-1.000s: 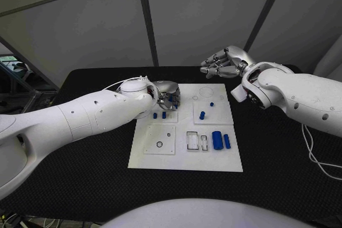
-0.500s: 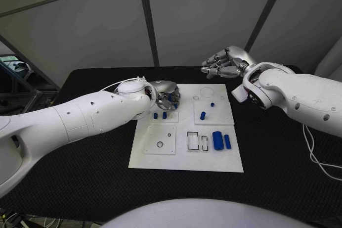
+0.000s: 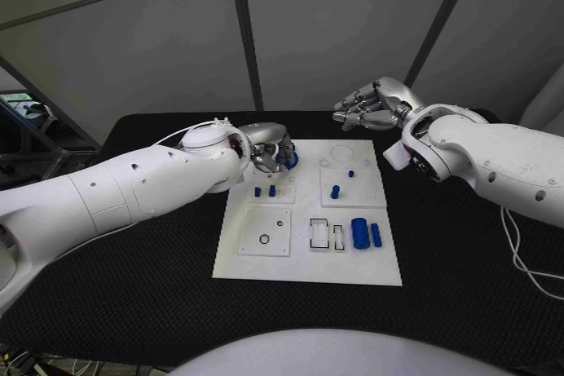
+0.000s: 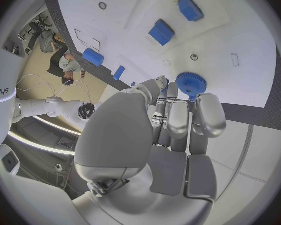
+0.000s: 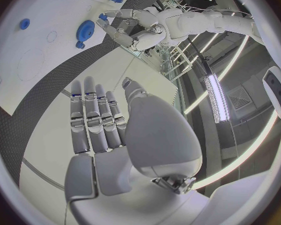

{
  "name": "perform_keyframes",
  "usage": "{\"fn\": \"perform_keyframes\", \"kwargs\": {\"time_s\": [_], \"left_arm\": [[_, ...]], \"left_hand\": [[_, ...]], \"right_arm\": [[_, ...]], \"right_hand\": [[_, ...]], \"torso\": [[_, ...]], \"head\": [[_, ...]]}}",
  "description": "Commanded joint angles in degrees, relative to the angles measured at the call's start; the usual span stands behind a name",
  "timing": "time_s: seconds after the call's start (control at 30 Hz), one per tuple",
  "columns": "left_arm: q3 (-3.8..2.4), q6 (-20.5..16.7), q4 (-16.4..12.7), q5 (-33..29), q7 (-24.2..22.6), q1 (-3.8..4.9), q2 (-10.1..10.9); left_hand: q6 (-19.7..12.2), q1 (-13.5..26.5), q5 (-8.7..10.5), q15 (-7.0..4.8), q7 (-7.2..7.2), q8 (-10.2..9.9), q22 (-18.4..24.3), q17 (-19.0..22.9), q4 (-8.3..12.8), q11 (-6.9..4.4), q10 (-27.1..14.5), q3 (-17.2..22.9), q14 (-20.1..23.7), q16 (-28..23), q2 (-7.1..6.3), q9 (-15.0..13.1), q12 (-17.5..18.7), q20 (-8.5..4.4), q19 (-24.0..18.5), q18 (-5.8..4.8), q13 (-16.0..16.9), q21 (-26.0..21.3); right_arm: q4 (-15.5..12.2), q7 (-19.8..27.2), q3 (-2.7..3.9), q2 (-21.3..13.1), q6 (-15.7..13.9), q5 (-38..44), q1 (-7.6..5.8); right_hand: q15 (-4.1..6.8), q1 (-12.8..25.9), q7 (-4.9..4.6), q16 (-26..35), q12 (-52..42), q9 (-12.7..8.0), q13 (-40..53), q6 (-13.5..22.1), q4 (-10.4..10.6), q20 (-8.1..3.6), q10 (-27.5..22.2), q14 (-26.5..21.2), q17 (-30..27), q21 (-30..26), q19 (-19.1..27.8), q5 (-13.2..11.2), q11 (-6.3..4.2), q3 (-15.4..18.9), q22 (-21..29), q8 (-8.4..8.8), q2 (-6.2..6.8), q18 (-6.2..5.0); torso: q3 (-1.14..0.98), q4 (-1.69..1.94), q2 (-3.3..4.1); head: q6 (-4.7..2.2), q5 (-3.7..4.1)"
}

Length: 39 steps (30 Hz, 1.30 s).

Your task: Assemble the parts on the task board

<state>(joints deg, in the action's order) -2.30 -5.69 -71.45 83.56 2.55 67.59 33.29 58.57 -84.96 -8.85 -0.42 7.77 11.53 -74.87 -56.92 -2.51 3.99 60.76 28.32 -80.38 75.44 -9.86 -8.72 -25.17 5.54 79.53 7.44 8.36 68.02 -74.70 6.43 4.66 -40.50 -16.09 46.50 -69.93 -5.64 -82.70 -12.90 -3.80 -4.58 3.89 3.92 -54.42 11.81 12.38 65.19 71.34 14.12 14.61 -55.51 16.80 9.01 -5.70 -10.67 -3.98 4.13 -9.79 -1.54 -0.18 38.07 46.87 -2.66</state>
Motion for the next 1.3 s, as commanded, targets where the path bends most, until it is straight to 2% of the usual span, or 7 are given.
{"fn": "perform_keyframes", "kwargs": {"time_s": [0.03, 0.13, 0.27, 0.37, 0.47, 0.73, 1.3], "left_arm": [[-0.31, 0.61, -0.8, -1.36, 0.83, 0.09, 1.11], [-0.49, 1.21, -1.32, -1.79, 1.3, 0.09, 2.31], [-0.6, 1.82, -1.59, -2.16, 1.67, 0.09, 3.64], [-0.64, 2.52, -1.47, -2.38, 1.9, 0.09, 4.4], [-0.65, 3.32, -1.47, -2.54, 1.93, 0.09, 4.78], [-0.64, 5.18, -1.03, -4.04, 1.94, 0.09, 4.78], [-0.57, 6.82, 0.77, -4.37, 2.15, -0.04, 3.22]], "left_hand": [[0.49, 0.65, 0.08, 0.03, 0.1, -0.2, -0.02, 0.08, 0.03, -0.02, 0.27, 0.23, -0.15, 0.05, 0.05, 0.08, 0.25, -0.03, 0.37, -2.32, -0.09, 0.17], [0.52, 0.73, 0.08, 0.04, 0.1, -0.21, -0.04, 0.09, 0.01, -0.02, 0.29, 0.22, -0.15, 0.05, 0.05, 0.08, 0.28, -0.03, 0.38, -2.33, -0.1, 0.19], [0.54, 0.76, 0.08, 0.04, 0.09, -0.21, -0.02, 0.13, 0.01, -0.02, 0.31, 0.23, -0.14, 0.03, 0.05, 0.09, 0.3, -0.03, 0.37, -2.32, -0.1, 0.16], [0.55, 0.79, 0.06, 0.03, 0.08, -0.22, -0.04, 0.14, 0.02, -0.03, 0.32, 0.22, -0.14, 0.03, 0.01, 0.09, 0.33, -0.03, 0.37, -2.33, -0.1, 0.18], [0.58, 0.87, 0.04, 0.03, 0.07, -0.23, -0.05, 0.16, 0.03, -0.04, 0.35, 0.2, -0.14, 0.03, -0.03, 0.1, 0.36, -0.03, 0.37, -2.33, -0.1, 0.18], [0.66, 1.17, 0.02, 0.01, -0.02, -0.28, 0.01, 0.24, 0.02, -0.09, 0.49, 0.12, -0.13, 0.02, -0.2, 0.14, 0.49, -0.02, 0.31, -2.31, -0.11, 0.07], [0.74, 1.38, 0.04, -0.01, -0.07, -0.31, 0.05, 0.34, 0.0, -0.14, 0.63, 0.1, -0.1, -0.01, -0.21, 0.16, 0.55, -0.04, 0.26, -2.28, -0.09, -0.03]], "right_arm": [[-0.04, 0.38, 0.03, -0.09, -0.04, 0.03, -0.09], [-0.03, 0.38, 0.03, -0.13, -0.05, 0.03, -0.09], [-0.02, 0.38, 0.03, -0.21, -0.06, 0.03, -0.09], [0.01, 0.38, 0.03, -0.24, -0.04, 0.03, -0.09], [0.03, 0.37, 0.03, -0.26, -0.02, 0.03, -0.08], [0.08, 0.37, 0.03, -0.23, 0.01, 0.03, -0.08], [0.13, 0.41, 0.03, -0.05, 0.14, 0.03, -0.05]], "right_hand": [[-0.07, 0.2, 0.19, 0.17, -0.22, -0.01, -0.09, 0.36, -0.29, -0.08, -0.38, -0.48, -0.06, -0.31, -0.34, 0.16, -0.21, 0.06, 0.06, -0.11, -0.47, -0.72], [-0.07, 0.2, 0.19, 0.17, -0.22, -0.01, -0.09, 0.36, -0.29, -0.08, -0.38, -0.48, -0.06, -0.31, -0.34, 0.16, -0.21, 0.06, 0.06, -0.11, -0.47, -0.72], [-0.07, 0.2, 0.19, 0.17, -0.22, -0.01, -0.09, 0.36, -0.29, -0.08, -0.38, -0.48, -0.06, -0.31, -0.34, 0.16, -0.21, 0.06, 0.06, -0.11, -0.47, -0.72], [-0.07, 0.2, 0.19, 0.17, -0.22, -0.01, -0.09, 0.36, -0.29, -0.08, -0.38, -0.48, -0.06, -0.31, -0.34, 0.16, -0.21, 0.06, 0.06, -0.11, -0.47, -0.72], [-0.07, 0.2, 0.19, 0.17, -0.22, -0.01, -0.09, 0.36, -0.29, -0.08, -0.38, -0.48, -0.06, -0.31, -0.34, 0.16, -0.21, 0.06, 0.06, -0.11, -0.47, -0.72], [-0.07, 0.27, 0.19, 0.17, -0.25, -0.01, -0.09, 0.35, -0.29, -0.08, -0.38, -0.49, -0.11, -0.42, -0.41, 0.27, -0.21, 0.06, 0.14, -0.12, -0.53, -0.71], [-0.07, 0.27, 0.19, 0.17, -0.25, -0.01, -0.09, 0.35, -0.29, -0.08, -0.38, -0.49, -0.11, -0.42, -0.41, 0.27, -0.21, 0.06, 0.14, -0.12, -0.53, -0.71]], "torso": [[-0.01, 0.01, 0.0], [-0.03, 0.04, -0.01], [0.05, 0.08, -0.05], [-0.02, -0.03, -0.02], [0.0, -0.09, 0.07], [-0.01, -0.08, 0.06], [-0.03, -0.1, 0.08]], "head": [[0.1, 0.01], [0.06, -0.03], [0.04, 0.08], [-0.03, -0.13], [-0.04, -0.1], [-0.07, -0.18], [0.12, -0.27]]}}
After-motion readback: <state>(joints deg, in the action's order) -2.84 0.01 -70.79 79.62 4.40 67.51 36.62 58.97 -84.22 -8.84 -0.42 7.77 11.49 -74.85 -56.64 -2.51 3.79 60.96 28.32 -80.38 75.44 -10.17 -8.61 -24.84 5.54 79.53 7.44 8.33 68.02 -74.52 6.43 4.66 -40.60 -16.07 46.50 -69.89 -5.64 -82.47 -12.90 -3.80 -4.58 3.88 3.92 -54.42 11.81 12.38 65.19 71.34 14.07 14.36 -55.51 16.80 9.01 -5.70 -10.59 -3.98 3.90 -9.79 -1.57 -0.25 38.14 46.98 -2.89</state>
